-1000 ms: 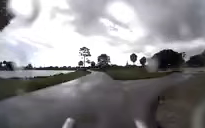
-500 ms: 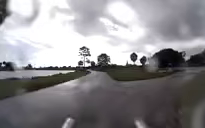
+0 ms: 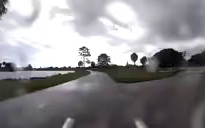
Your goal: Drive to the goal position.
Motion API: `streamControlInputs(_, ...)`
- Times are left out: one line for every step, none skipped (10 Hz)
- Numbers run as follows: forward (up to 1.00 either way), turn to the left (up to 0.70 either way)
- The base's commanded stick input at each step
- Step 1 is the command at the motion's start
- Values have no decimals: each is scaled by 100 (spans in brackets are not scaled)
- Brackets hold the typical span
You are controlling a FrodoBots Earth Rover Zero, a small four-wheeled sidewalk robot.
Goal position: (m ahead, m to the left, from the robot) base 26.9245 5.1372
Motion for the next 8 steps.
streamControlInputs(100,0)
streamControlInputs(100,0)
streamControlInputs(100,0)
streamControlInputs(100,0)
streamControlInputs(100,0)
streamControlInputs(100,0)
streamControlInputs(100,0)
streamControlInputs(100,0)
